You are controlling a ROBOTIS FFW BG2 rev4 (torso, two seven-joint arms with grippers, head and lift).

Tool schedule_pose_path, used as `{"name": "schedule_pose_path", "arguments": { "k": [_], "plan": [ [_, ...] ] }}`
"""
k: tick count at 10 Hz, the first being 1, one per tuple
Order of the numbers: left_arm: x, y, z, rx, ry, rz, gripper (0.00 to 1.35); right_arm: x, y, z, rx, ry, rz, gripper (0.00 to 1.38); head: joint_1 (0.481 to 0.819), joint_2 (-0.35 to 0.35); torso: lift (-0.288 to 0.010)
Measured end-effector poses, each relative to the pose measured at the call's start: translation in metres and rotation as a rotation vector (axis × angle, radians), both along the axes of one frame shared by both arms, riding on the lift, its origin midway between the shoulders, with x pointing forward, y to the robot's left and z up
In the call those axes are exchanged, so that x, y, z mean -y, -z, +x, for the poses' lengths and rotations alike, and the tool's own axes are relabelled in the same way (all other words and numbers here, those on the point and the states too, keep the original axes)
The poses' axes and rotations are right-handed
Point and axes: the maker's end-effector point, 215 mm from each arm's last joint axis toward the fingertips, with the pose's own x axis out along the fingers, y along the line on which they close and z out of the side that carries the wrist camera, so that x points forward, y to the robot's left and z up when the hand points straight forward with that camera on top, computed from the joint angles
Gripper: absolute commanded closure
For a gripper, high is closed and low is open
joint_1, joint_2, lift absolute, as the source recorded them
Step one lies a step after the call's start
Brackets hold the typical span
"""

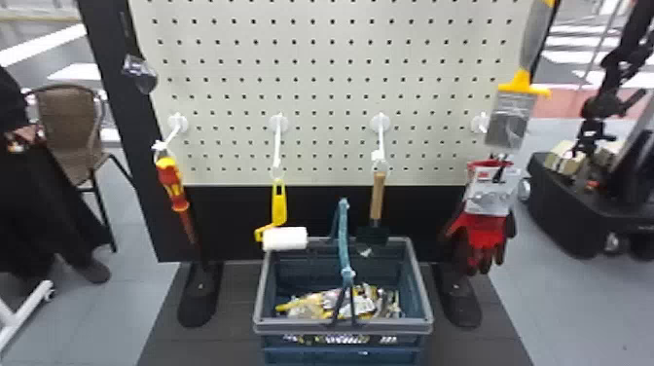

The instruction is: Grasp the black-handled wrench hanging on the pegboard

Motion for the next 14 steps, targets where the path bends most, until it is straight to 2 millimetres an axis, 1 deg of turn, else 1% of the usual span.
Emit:
{"name": "schedule_pose_path", "arguments": {
  "k": [7, 8, 9, 10, 12, 14],
  "plan": [
    [-0.002, -0.002, 0.003, 0.002, -0.001, 0.004, 0.11, 0.000, 0.001, 0.000, -0.002, 0.001, 0.002, 0.10, 0.549, 0.000, -0.100],
    [-0.002, -0.009, 0.007, 0.009, 0.002, 0.007, 0.12, 0.000, 0.001, 0.000, -0.003, 0.001, 0.003, 0.10, 0.549, 0.000, -0.100],
    [-0.001, -0.028, 0.019, 0.025, 0.018, 0.017, 0.12, 0.000, 0.001, 0.000, -0.003, 0.000, 0.004, 0.10, 0.549, 0.000, -0.100],
    [-0.002, -0.057, 0.035, 0.052, 0.031, 0.032, 0.12, 0.000, 0.001, 0.000, -0.003, -0.001, 0.004, 0.10, 0.549, 0.000, -0.100],
    [-0.002, -0.123, 0.068, 0.099, 0.062, 0.062, 0.12, 0.000, 0.002, 0.000, -0.005, -0.002, 0.004, 0.10, 0.549, 0.000, -0.100],
    [0.003, -0.184, 0.099, 0.137, 0.148, 0.106, 0.12, 0.001, 0.002, -0.001, -0.007, -0.001, 0.006, 0.10, 0.549, 0.000, -0.100]
  ]
}}
